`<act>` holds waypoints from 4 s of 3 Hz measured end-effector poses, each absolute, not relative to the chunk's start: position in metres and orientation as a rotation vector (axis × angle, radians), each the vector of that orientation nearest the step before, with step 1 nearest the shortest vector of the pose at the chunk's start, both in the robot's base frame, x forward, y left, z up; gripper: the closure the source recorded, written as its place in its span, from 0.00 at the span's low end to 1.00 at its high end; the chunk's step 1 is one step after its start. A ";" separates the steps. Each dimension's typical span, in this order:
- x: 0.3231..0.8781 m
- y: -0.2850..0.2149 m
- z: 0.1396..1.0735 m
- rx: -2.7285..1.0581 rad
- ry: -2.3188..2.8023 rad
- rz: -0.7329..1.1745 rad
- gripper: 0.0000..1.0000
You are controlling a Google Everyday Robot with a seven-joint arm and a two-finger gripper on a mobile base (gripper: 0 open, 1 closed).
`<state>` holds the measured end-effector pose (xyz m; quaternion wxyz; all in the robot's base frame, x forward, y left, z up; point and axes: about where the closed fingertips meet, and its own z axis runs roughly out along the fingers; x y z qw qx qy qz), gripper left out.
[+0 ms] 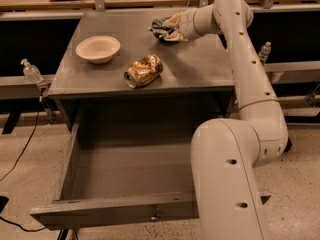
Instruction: Place blue chip bag into top drawer
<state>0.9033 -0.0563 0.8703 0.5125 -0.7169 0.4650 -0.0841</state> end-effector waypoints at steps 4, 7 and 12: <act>0.828 -0.117 1.041 -1.675 1.242 -0.336 1.00; 0.783 -0.179 1.100 -1.430 1.323 -0.434 1.00; 0.567 -0.085 1.162 -1.244 1.111 0.017 1.00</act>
Offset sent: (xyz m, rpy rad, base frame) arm -0.0574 -0.0765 0.2147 -0.0220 -0.1491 -0.1281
